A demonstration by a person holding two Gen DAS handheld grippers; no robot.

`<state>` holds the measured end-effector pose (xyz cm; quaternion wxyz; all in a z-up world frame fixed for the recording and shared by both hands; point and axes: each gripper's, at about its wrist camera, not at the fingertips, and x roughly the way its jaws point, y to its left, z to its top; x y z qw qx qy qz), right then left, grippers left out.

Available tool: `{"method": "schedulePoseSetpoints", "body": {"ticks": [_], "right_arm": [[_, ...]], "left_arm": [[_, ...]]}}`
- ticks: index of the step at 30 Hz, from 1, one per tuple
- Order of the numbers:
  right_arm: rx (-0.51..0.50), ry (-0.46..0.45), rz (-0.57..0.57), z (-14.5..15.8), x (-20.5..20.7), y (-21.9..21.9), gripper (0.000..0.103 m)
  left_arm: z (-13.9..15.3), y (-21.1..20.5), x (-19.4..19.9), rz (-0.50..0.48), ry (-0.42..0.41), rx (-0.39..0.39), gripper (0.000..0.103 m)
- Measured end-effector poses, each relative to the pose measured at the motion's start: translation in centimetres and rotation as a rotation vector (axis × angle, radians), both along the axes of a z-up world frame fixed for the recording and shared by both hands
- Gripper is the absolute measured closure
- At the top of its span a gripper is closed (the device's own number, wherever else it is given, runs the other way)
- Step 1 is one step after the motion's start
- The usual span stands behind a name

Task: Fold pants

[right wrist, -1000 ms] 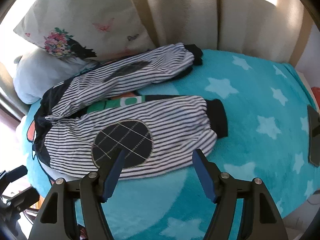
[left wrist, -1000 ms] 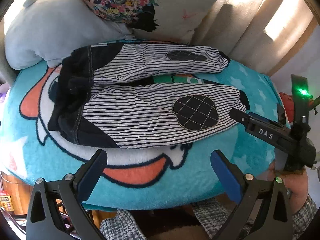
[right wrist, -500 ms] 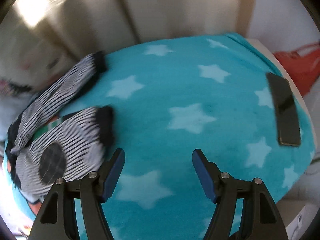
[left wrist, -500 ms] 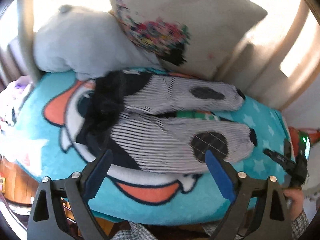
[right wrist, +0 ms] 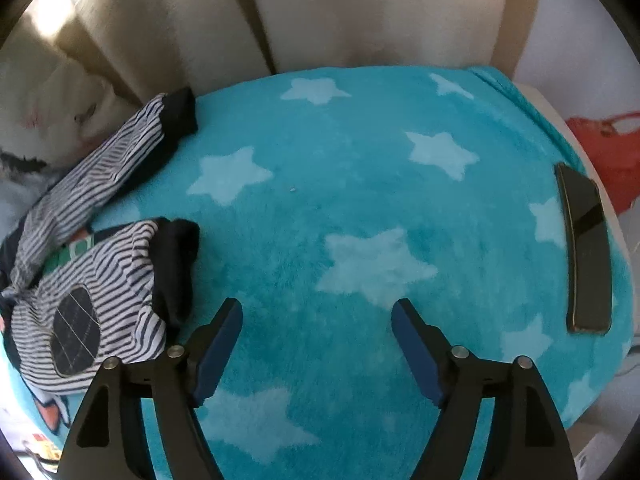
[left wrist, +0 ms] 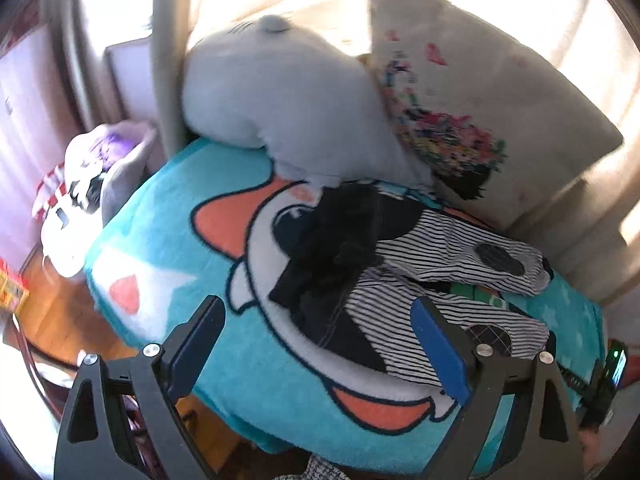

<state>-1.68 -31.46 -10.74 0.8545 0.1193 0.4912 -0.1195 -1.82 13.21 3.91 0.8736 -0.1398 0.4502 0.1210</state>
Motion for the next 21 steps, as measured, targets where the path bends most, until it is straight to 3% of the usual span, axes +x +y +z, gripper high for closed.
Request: {"method": "schedulePoseSetpoints", "body": {"ticks": [3,6,13,17,21], "right_arm": [[-0.003,-0.002,0.006,-0.5,0.2,0.1,0.01],[0.017,0.053,0.015,-2.0,0.7,-0.1,0.0],[0.003,0.014,0.014,-1.9,0.0,0.2,0.0],[0.019,0.006,0.027,-1.7,0.1,-0.3,0.0],[0.121,-0.035,-0.005,-0.4,-0.3,-2.3,0.005]], "left_arm": [[-0.2,0.4,-0.3,0.03,0.01,0.01,0.009],[-0.5,0.4,-0.4,0.052,0.019,0.024,0.009],[-3.6,2.2,-0.6,0.112,0.073,-0.127,0.009],[-4.7,2.3,0.1,0.104,0.084,-0.115,0.009],[-6.6,2.5,1.6,0.086,0.123,-0.089,0.009]]}}
